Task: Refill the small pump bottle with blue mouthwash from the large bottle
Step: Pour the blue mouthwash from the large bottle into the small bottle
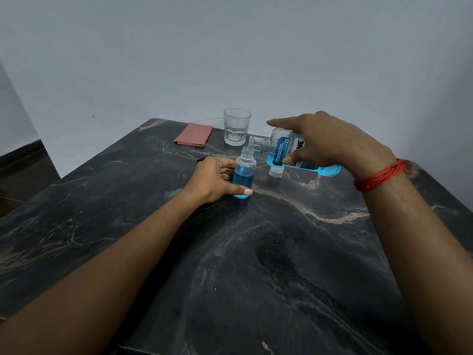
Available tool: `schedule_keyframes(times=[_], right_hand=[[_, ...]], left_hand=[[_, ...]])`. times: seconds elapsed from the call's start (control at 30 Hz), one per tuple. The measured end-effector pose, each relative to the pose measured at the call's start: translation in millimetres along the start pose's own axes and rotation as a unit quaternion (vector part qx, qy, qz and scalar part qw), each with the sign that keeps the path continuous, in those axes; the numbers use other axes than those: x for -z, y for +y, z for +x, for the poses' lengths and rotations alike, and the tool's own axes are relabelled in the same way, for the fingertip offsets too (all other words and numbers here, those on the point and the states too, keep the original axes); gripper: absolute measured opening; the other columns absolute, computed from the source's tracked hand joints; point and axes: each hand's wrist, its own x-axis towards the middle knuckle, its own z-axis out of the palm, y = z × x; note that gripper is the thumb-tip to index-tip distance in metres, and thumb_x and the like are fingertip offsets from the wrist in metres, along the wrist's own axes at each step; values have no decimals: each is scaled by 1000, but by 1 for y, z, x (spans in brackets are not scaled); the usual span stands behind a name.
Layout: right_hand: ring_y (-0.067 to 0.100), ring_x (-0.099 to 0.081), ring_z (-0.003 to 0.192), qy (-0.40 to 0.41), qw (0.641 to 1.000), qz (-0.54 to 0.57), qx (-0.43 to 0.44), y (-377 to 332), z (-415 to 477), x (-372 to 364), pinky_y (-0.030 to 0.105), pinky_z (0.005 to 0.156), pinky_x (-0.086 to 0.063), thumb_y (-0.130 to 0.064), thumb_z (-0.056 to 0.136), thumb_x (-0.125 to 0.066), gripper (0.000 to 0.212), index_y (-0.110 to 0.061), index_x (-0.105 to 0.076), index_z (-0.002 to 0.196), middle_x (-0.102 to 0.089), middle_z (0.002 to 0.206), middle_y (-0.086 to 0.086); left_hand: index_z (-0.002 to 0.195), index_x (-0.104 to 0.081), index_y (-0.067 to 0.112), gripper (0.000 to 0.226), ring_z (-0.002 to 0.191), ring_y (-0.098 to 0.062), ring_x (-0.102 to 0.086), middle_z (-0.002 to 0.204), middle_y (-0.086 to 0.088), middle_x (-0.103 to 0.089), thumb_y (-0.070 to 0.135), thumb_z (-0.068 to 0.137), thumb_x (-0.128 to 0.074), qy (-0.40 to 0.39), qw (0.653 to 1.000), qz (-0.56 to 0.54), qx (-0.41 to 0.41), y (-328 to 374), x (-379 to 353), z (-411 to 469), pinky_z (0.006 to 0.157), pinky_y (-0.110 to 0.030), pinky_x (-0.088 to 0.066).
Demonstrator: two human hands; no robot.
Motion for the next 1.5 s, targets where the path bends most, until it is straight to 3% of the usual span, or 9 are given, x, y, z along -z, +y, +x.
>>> schedule_keyframes(times=[0.2,0.4,0.73,1.03,1.5], right_hand=[[26,-53,125,0,1000,-4,-4,0,0,1,46,97,-50,-41,81,-78,85,-45,-31,152,-60,139,-2],[26,-55,122,1,1000,-1,-4,0,-2,2,44,95,-50,-40,81,-78,85,-44,-32,152,-62,137,-1],[24,-56,121,1,1000,-4,-4,-1,-1,1,43,94,-50,-39,82,-78,86,-44,-30,153,-63,135,-1],[25,-54,124,0,1000,-4,-3,-3,-1,2,43,95,-49,-38,82,-78,86,-42,-31,153,-59,140,-1],[24,-54,125,1,1000,-7,-13,-2,0,2,45,95,-50,-40,81,-79,87,-45,-30,152,-61,138,0]], left_hand=[[120,-70,15,67,98,-6,-73,114,0,-76,20,58,-96,3,1000,3,-3,0,0,0,89,-27,-60],[120,-70,16,68,95,0,-71,115,2,-76,22,57,-96,1,1000,4,-7,0,0,0,81,-14,-57],[114,-71,21,63,88,6,-71,108,7,-76,22,56,-96,3,1000,5,-1,-1,-1,1,78,-12,-57],[114,-71,22,64,92,2,-72,110,6,-76,23,55,-95,1,1000,0,0,1,0,0,80,-15,-58],[121,-69,18,69,100,-7,-72,117,0,-75,20,58,-95,3,1000,8,7,2,0,-1,93,-31,-59]])
